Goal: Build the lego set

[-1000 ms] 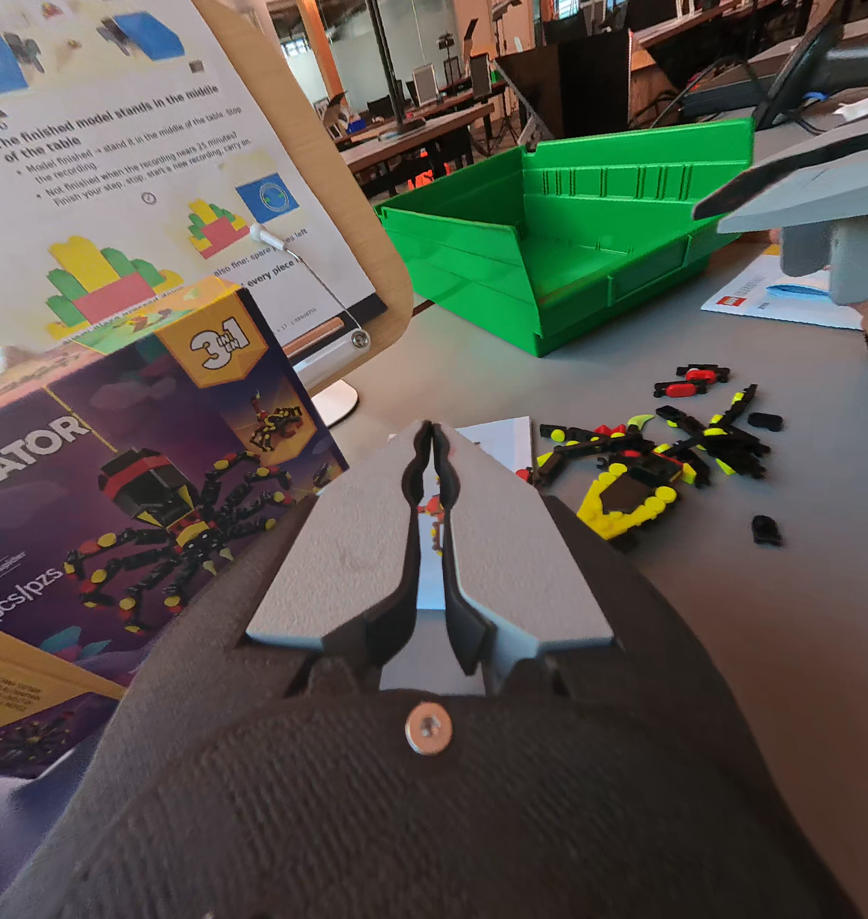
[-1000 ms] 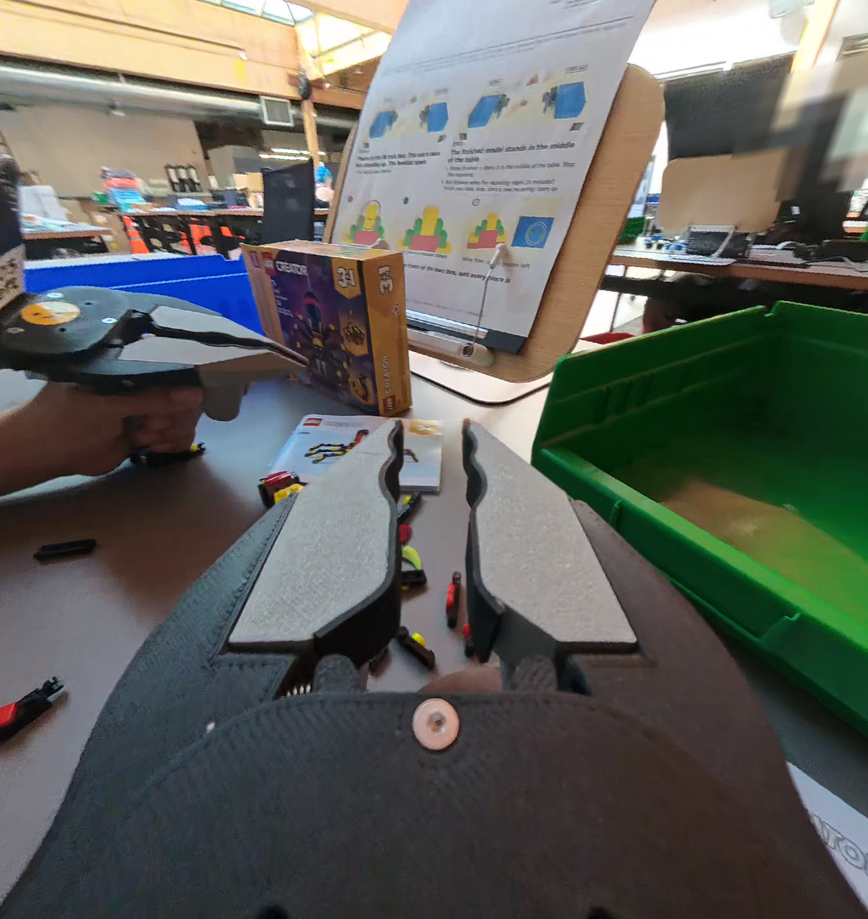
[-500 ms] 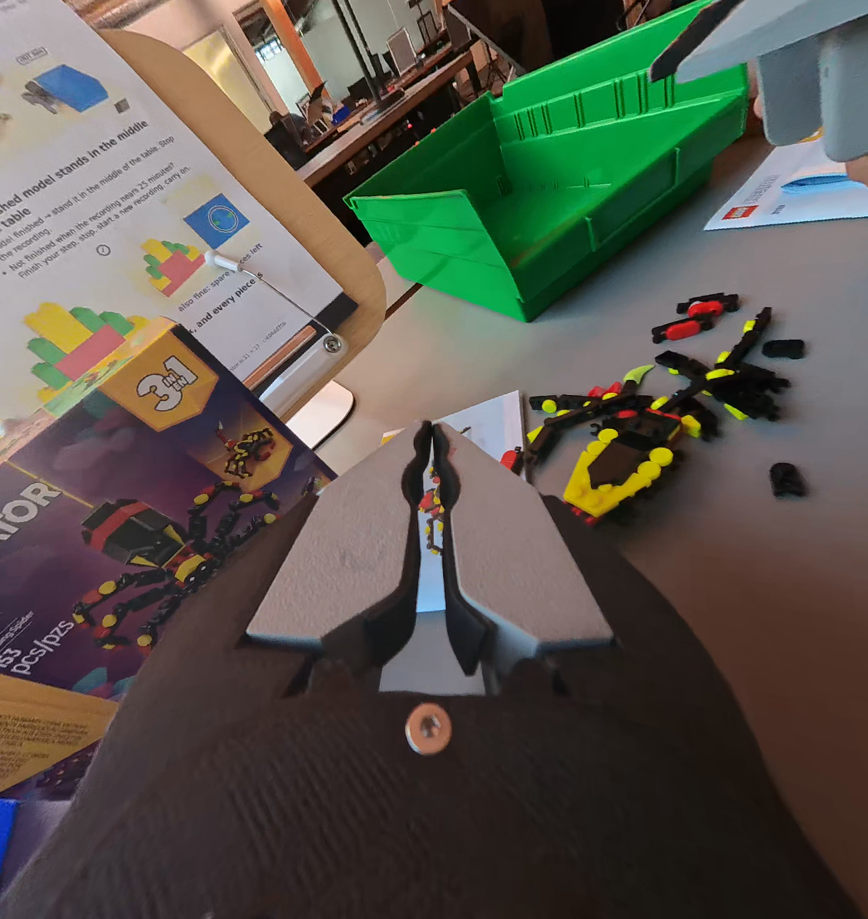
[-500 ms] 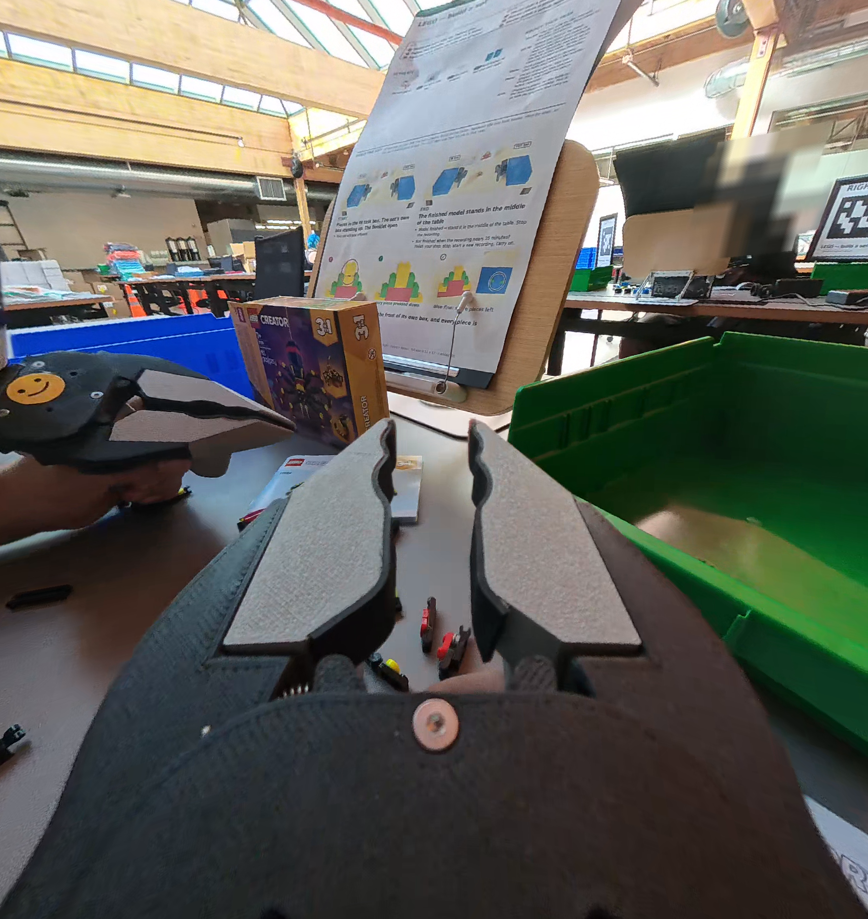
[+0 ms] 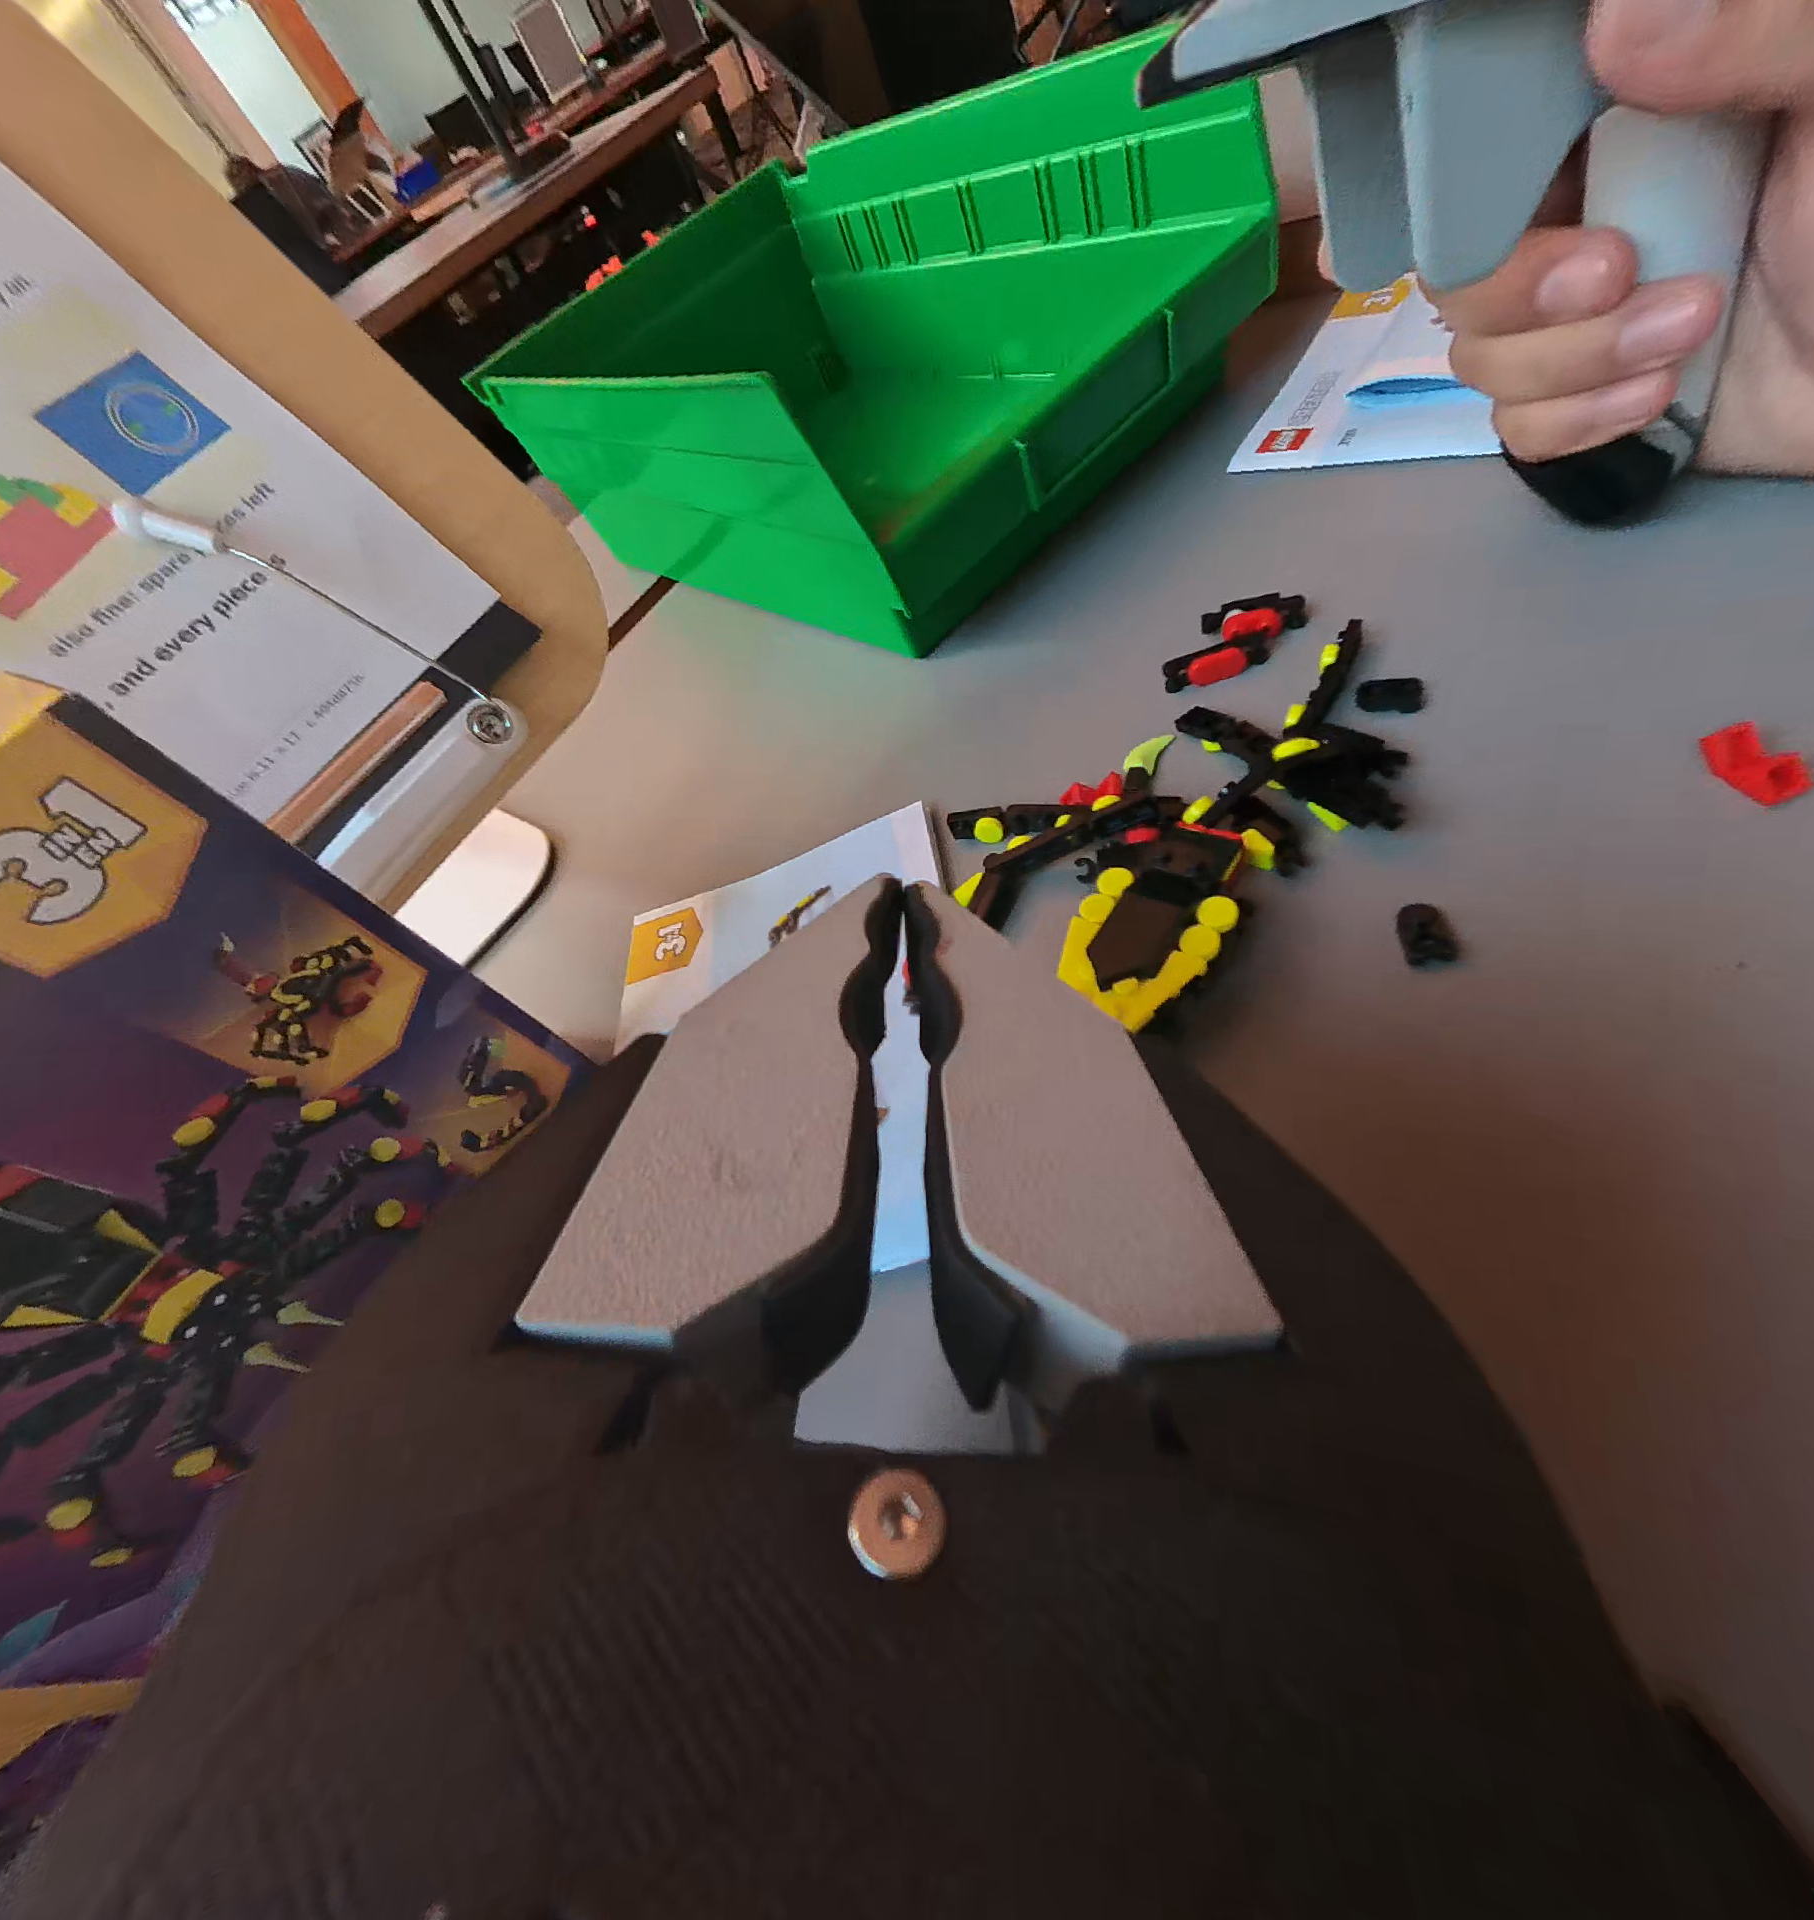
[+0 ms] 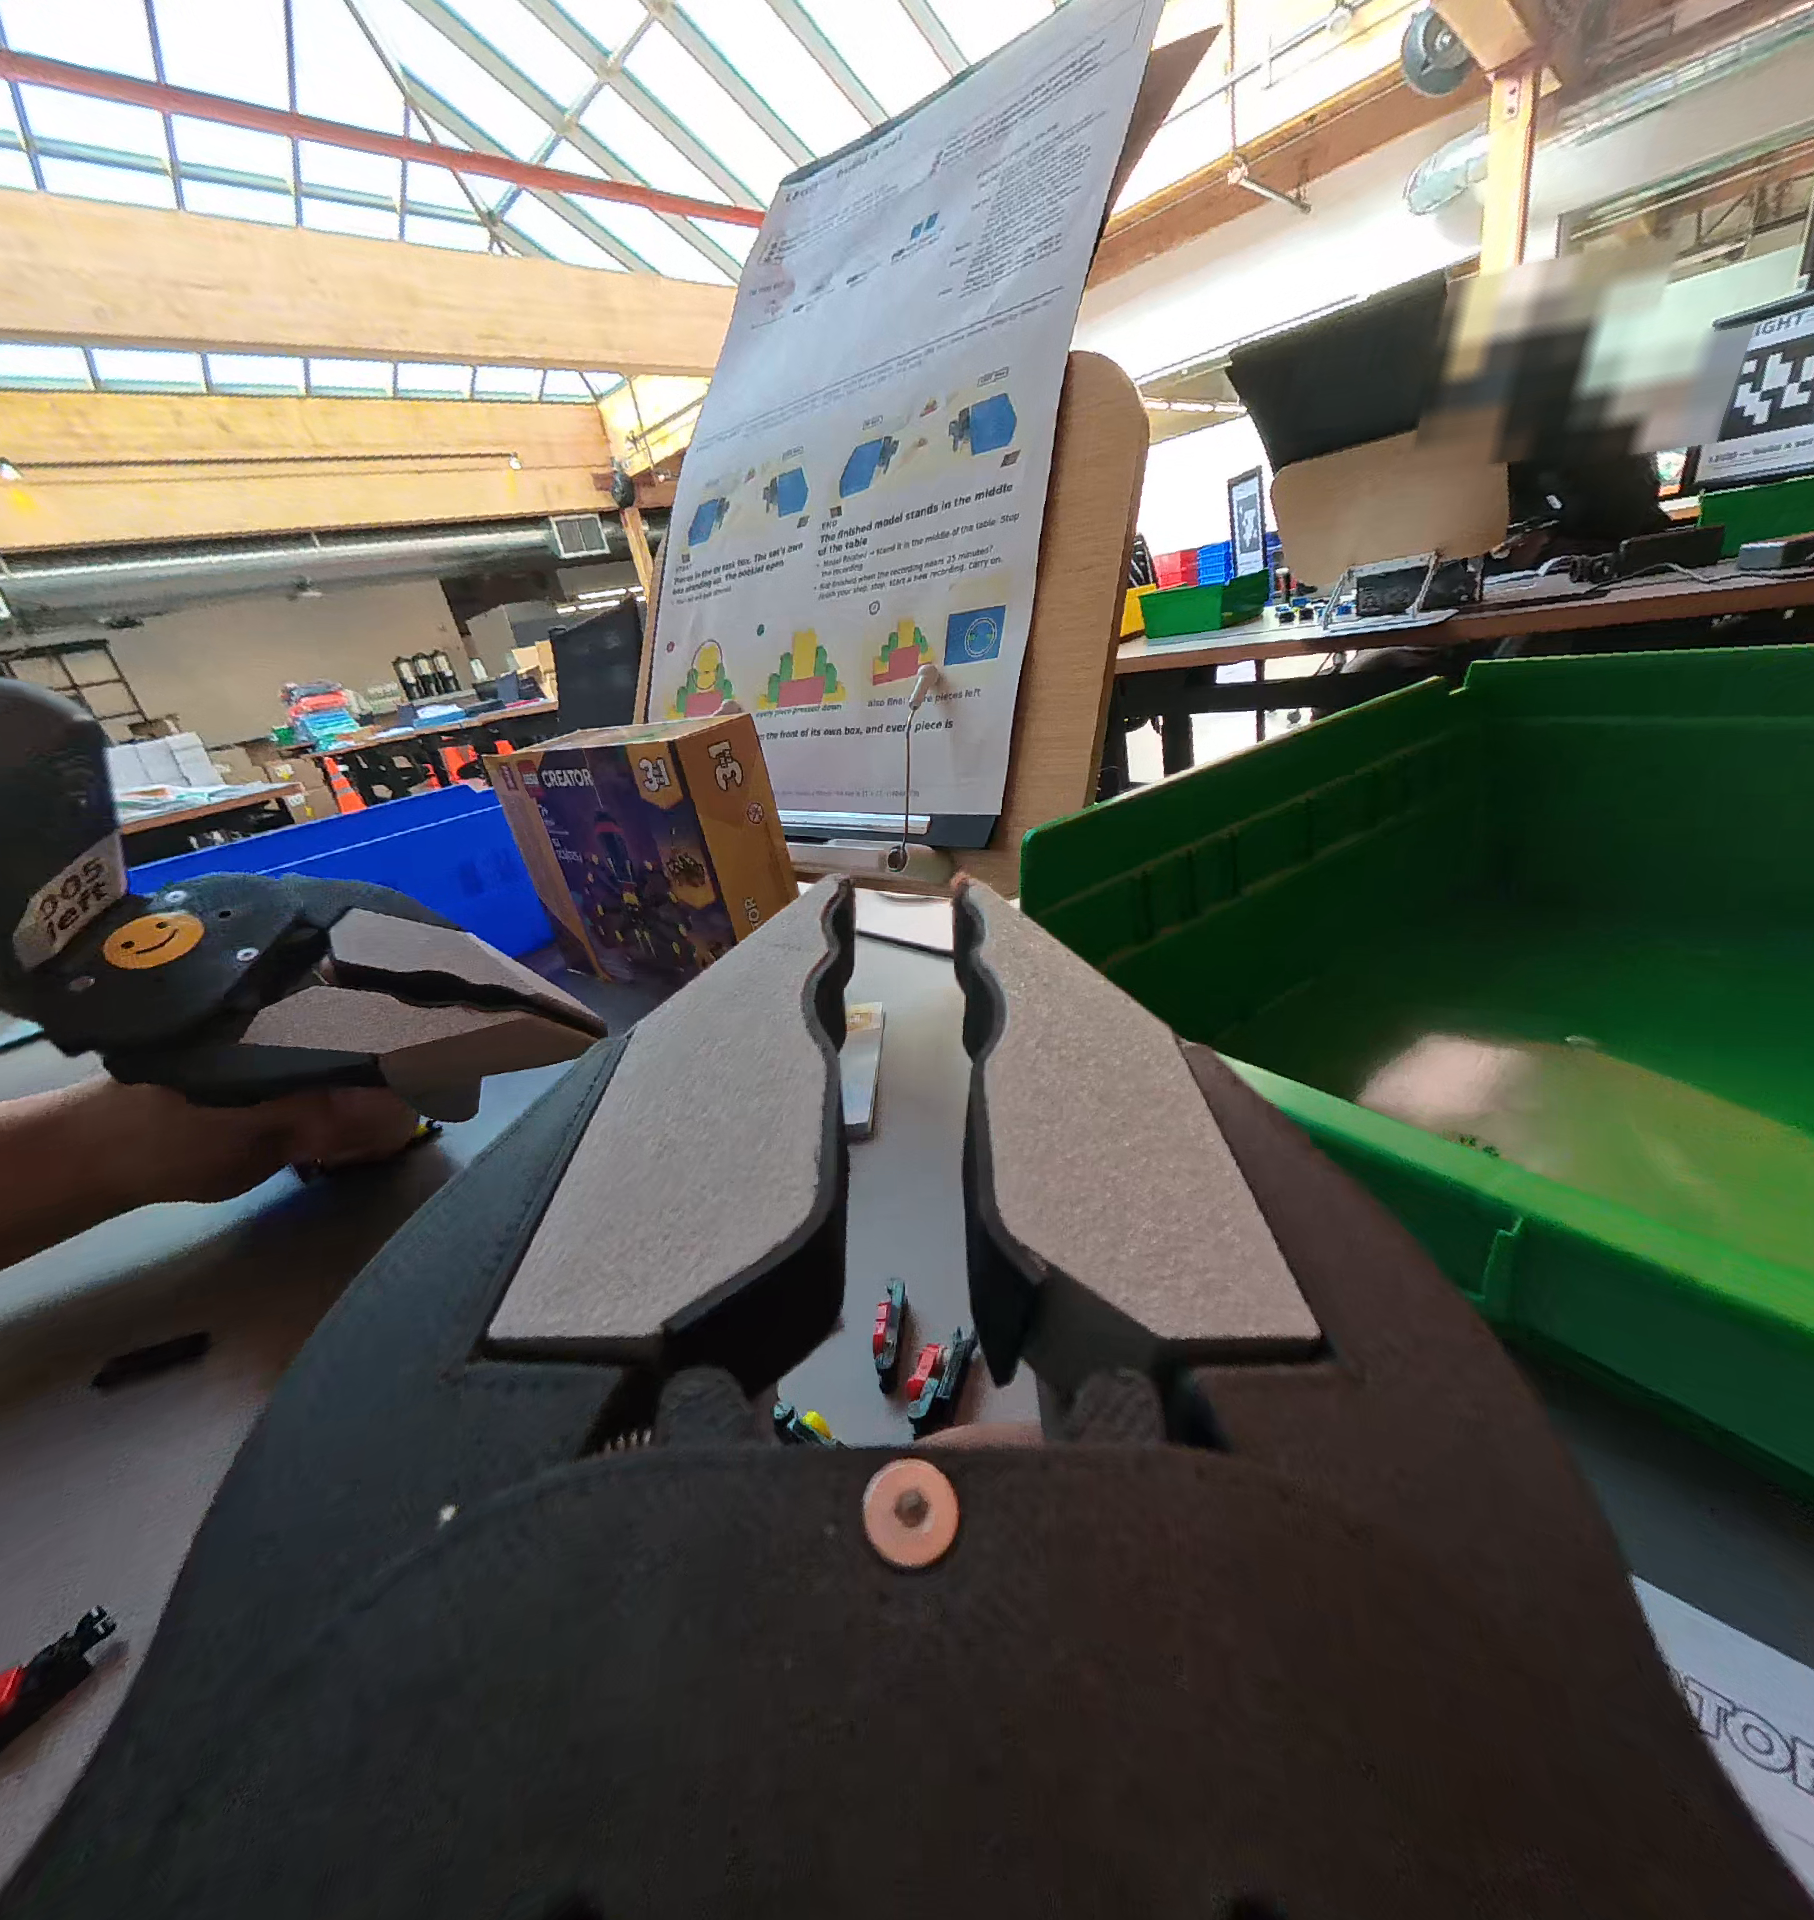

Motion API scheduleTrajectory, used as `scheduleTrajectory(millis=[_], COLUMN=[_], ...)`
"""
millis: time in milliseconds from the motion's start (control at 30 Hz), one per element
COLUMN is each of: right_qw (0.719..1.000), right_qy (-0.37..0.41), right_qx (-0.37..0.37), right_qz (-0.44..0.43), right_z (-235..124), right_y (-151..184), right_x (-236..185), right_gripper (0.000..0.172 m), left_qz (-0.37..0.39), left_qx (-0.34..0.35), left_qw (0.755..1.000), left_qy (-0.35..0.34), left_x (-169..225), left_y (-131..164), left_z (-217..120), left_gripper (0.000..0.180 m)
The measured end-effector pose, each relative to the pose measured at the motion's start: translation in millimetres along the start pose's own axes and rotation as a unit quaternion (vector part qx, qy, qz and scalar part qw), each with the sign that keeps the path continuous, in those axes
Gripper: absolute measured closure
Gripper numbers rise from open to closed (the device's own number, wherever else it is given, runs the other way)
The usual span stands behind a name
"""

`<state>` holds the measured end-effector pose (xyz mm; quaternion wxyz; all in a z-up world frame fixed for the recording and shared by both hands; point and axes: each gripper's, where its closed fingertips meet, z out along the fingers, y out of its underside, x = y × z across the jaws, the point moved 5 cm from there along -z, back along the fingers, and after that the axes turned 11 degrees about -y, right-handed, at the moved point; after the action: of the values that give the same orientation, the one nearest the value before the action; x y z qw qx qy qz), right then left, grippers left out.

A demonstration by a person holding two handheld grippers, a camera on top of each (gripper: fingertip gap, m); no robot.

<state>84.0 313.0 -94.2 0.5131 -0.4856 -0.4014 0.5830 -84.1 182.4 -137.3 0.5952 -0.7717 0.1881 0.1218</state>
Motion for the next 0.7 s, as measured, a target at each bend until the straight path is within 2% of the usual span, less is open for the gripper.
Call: scheduleTrajectory(millis=[33,267,367,533,700], right_qw=[1.000,1.000,0.999,0.999,0.999], right_qy=[0.001,0.019,0.044,0.037,0.032], right_qx=[-0.003,-0.009,0.004,-0.015,0.002], right_qz=[0.001,0.015,0.005,-0.012,-0.011], right_z=[0.8,4.9,2.6,6.8,3.2], right_y=[0.6,1.8,-0.8,1.7,-1.1], right_x=[0.4,12.5,17.7,13.0,12.7], right_gripper=[0.156,0.148,0.149,0.151,0.155], left_qz=[-0.003,-0.037,-0.040,-0.032,-0.023], left_qx=[-0.002,0.012,0.002,-0.012,0.013], left_qw=[1.000,0.999,0.999,0.999,0.999], left_qy=[0.003,-0.014,-0.011,-0.001,-0.031], left_x=[-0.2,-9.6,-10.0,-7.0,-10.6], left_y=[0.2,-1.8,-0.6,1.4,-2.9], left_z=[0.3,-1.4,0.5,4.0,4.6], left_gripper=[0.180,0.180,0.180,0.180,0.180])
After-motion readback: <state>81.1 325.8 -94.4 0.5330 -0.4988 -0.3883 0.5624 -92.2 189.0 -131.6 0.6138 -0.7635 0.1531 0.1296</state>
